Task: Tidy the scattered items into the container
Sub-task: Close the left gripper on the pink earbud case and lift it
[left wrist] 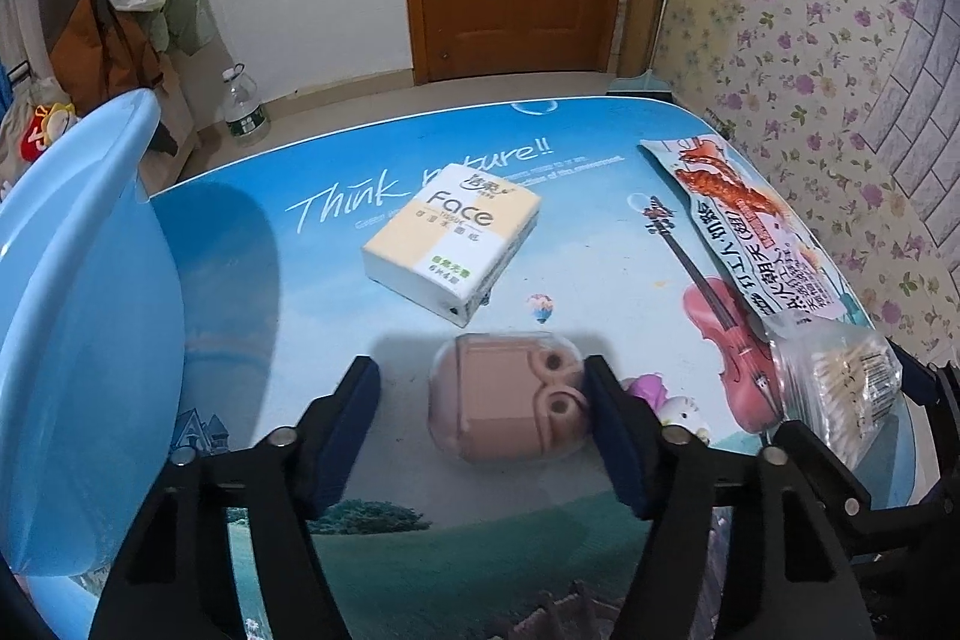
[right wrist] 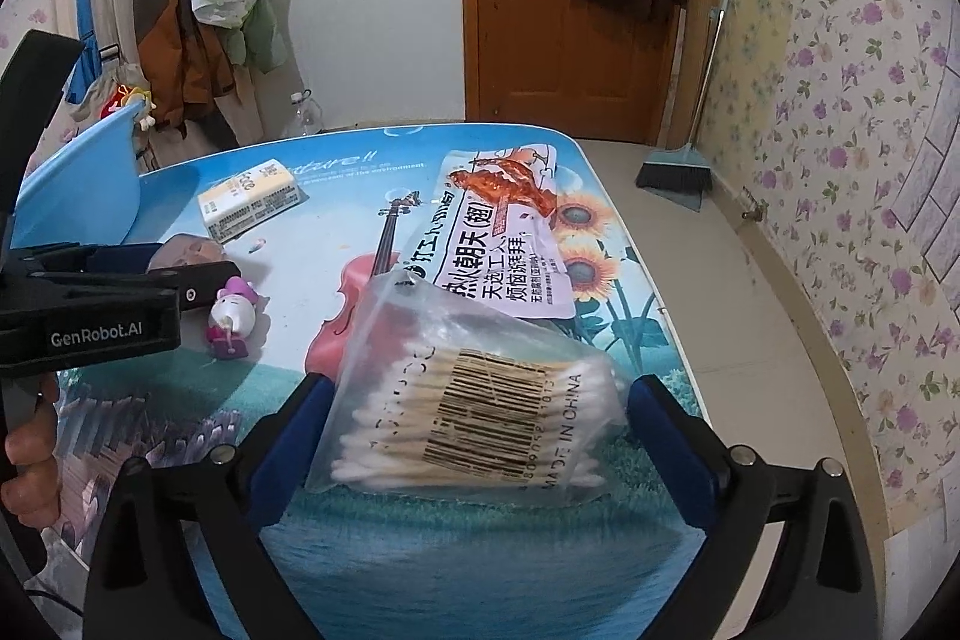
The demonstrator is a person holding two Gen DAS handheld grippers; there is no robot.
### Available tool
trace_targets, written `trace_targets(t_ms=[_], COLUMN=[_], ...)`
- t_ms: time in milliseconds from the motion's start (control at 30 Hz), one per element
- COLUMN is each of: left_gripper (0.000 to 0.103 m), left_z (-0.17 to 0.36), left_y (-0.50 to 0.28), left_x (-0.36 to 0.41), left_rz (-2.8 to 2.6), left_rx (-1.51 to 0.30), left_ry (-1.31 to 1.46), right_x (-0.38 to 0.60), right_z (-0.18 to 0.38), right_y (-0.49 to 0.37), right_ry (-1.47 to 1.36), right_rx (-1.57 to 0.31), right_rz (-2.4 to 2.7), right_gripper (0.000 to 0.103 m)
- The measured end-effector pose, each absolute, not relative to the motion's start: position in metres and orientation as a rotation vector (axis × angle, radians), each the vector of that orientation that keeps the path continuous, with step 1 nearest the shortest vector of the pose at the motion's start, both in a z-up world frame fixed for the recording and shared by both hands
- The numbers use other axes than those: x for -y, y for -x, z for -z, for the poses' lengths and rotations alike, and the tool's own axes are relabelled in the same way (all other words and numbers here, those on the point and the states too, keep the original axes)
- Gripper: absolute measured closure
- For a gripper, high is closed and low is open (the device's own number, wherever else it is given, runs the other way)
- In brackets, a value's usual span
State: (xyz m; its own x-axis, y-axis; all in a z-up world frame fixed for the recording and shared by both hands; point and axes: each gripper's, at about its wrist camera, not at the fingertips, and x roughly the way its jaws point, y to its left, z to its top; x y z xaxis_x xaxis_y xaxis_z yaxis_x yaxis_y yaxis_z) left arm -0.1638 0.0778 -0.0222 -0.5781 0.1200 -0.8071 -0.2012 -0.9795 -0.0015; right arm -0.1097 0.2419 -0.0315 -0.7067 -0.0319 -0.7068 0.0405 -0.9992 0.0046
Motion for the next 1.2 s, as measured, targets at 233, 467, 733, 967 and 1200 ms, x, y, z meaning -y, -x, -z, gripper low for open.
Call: trace_targets(t_ms=[233, 467, 733, 967, 1200], left_gripper=[0.056, 0.056, 0.056, 0.056, 0.056], left_z=[0.019, 0.018, 0.020, 0.019, 0.017], left_y=[0.158, 0.155, 0.140, 0.125, 0.102], left_x=[-0.084, -0.081, -0.076, -0.071, -0.065], left_rz=[-2.626, -2.618, -2.615, -2.618, -2.607], left_rx=[-0.155, -0.150, -0.160, -0.147, -0.151], left_ry=[1.311, 1.311, 1.308, 1.311, 1.310], right_x=[-0.241, -0.244, -0.246, -0.246, -0.243], right_z=[0.031, 0.029, 0.027, 0.025, 0.022], right_y=[0.105, 0.096, 0.084, 0.069, 0.053], right_ry=[-1.168, -1.134, -1.112, -1.094, -1.106], right_rx=[-0.020, -0.006, 0.009, 0.072, 0.089], right_rz=[2.874, 2.866, 2.850, 2.827, 2.825], right_gripper=[0.013, 0.026, 0.030, 0.032, 0.032])
